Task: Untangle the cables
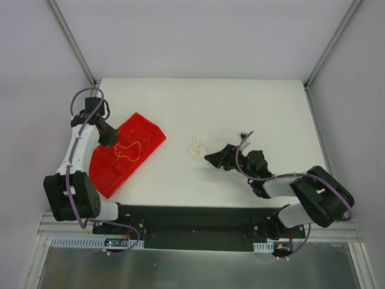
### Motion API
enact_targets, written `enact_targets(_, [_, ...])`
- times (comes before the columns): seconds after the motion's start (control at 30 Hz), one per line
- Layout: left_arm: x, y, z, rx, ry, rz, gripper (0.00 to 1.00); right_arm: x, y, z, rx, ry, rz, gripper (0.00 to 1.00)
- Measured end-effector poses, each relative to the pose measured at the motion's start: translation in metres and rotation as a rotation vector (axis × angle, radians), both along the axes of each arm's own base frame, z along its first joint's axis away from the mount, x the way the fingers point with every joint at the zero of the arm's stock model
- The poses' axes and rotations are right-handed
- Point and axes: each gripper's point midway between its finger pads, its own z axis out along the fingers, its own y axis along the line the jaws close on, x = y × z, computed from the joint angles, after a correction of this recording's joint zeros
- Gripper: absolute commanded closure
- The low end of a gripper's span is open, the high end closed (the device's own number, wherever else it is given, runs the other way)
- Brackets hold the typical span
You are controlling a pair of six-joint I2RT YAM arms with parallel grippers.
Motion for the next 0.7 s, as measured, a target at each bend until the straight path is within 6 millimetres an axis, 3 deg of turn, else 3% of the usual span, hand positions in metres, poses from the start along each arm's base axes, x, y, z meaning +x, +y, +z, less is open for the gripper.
enact_targets(0.2, [0.019, 0.028, -0.033, 0.145, 0.069, -0.036, 1.00, 0.001, 0.000, 0.000, 0.007, 0.003, -0.004, 0.26])
enact_targets(0.47, [0.016, 0.061, -0.049, 0.345, 0.113, -0.052, 1.00, 0.002, 0.001, 0.003, 0.027, 0.000, 0.003, 0.26])
enact_targets(0.57, [0.015, 0.060, -0.052, 0.401, 0.124, -0.088, 1.00, 0.003, 0.001, 0.001, 0.032, 0.006, 0.004, 0.26])
enact_targets(0.7, [0.022, 0.036, -0.056, 0.415, 0.101, -0.166, 1.00, 0.003, 0.001, 0.000, 0.038, 0.015, 0.005, 0.26])
